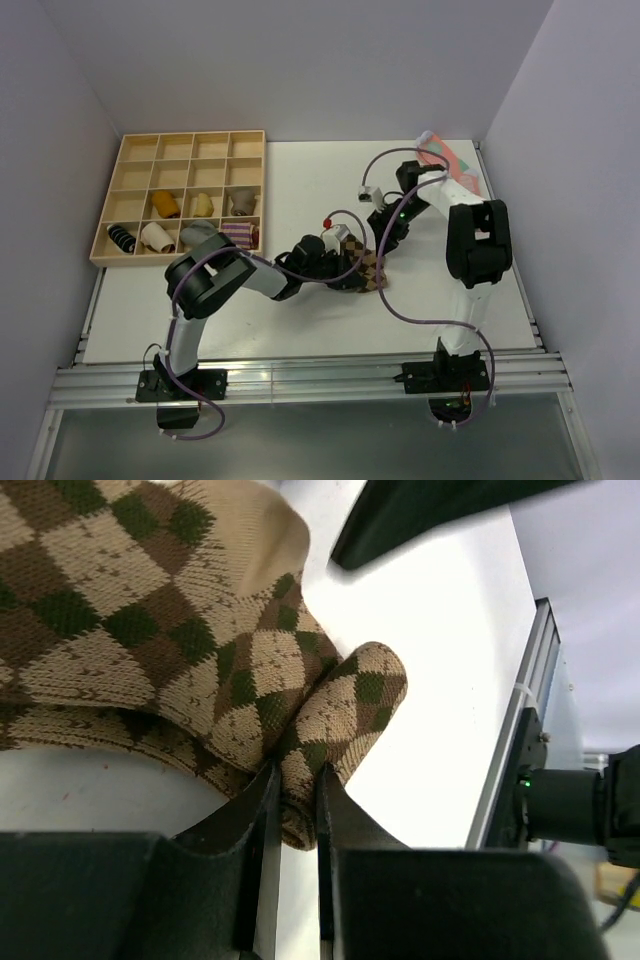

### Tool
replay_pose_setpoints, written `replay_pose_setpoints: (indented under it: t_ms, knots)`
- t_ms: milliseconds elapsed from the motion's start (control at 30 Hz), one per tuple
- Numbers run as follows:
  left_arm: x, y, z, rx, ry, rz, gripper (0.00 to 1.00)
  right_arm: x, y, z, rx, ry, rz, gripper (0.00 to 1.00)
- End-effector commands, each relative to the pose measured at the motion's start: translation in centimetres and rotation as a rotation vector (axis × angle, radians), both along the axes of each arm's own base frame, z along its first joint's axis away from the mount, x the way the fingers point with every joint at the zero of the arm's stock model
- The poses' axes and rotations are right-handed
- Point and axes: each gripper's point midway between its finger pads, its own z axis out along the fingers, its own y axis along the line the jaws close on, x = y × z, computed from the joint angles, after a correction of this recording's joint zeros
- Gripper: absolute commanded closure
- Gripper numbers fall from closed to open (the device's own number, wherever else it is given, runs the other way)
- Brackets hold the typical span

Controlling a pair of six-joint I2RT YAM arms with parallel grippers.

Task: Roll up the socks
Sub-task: Roll the sock at the center of the board.

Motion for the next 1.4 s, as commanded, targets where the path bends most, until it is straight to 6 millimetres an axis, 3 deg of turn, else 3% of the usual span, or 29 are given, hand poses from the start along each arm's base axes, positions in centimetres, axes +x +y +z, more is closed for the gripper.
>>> replay_pose_setpoints:
  t_ms: [0,167,367,700,933,1367]
  knots:
    - [-2.7,3.9,-6.2,0.233,0.215,-0.005,1.00,1.9,0.1,2.9,0.088,-0.150,-0.027,0.46]
    - [-2.3,4.4,-6.6,0.260,0.292,-0.003,1.00,0.7,-0.1,4.0,0.130,-0.279,0.049,0.46]
    - [-1.9,4.8,-6.4,0.248,0.411,-0.003,1.00,-1.6,-0.3,4.0,0.163,-0.372,0.153,0.44]
    - [-1.1,4.7,-5.9,0.279,0.520,-0.017,1.00,-4.8,-0.7,2.3,0.131,-0.432,0.285,0.43]
    - [-0.7,4.3,-5.9,0.301,0.545,-0.021,1.00,-5.2,-0.1,1.6,0.087,-0.540,0.359,0.42]
    - [-0.8,4.2,-6.3,0.302,0.593,-0.037,1.00,-6.1,1.4,-0.4,-0.001,-0.585,0.484,0.42]
